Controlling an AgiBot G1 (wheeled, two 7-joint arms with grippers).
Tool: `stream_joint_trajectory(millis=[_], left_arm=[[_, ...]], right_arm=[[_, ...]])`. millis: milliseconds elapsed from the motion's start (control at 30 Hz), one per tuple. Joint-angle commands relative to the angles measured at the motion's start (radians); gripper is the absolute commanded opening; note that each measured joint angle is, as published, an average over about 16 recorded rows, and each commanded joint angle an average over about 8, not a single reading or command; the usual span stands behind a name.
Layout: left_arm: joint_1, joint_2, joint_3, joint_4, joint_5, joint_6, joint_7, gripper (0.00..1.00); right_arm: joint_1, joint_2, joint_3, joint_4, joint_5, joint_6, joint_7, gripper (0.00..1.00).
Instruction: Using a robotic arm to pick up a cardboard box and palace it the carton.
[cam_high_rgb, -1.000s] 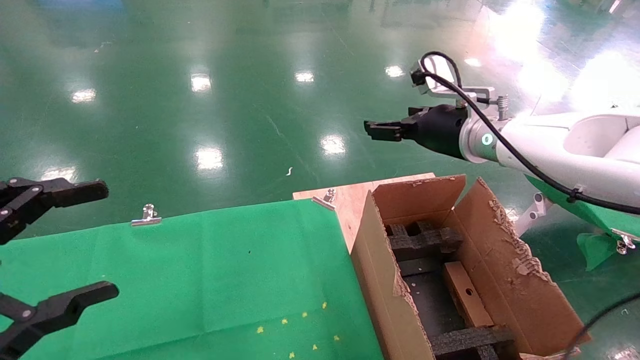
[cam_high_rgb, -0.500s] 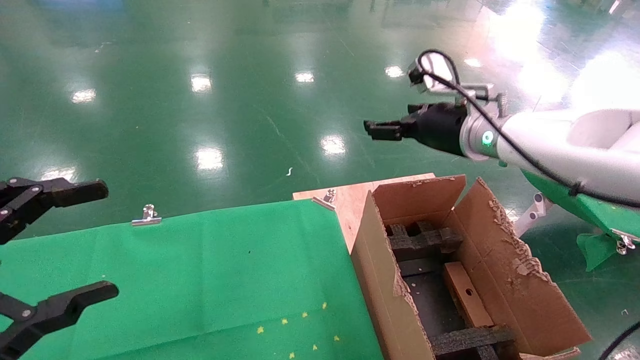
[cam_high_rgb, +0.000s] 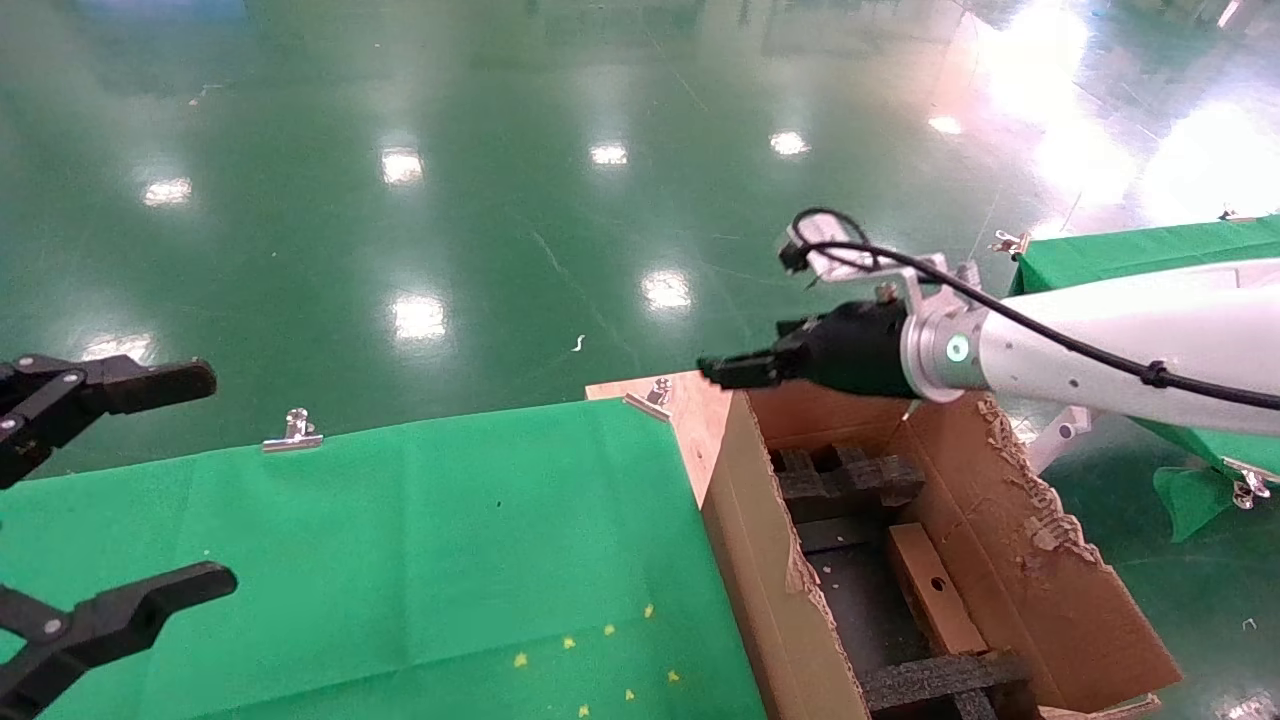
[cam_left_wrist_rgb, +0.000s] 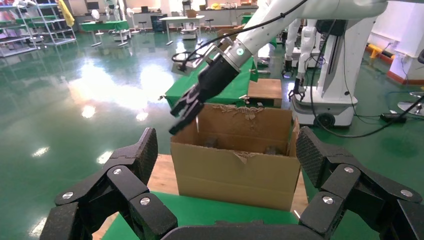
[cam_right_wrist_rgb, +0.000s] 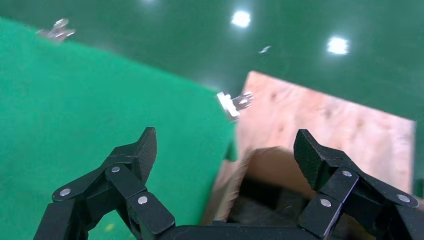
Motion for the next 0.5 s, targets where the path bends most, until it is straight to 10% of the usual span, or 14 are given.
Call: stream_joint_trajectory(millis=[33,500], left_arm=[[0.0,0.0,0.0,0.0,0.0,0.0,0.0,1.0],[0.0,0.0,0.0,0.0,0.0,0.0,0.0,1.0]], right_arm=[[-0.027,-0.002,0.048,-0.003,0.047,-0.038,-0.064,1.0],[-0.221,-0.012,0.385,-0.024,0.382,-0.302,-0.519,1.0]])
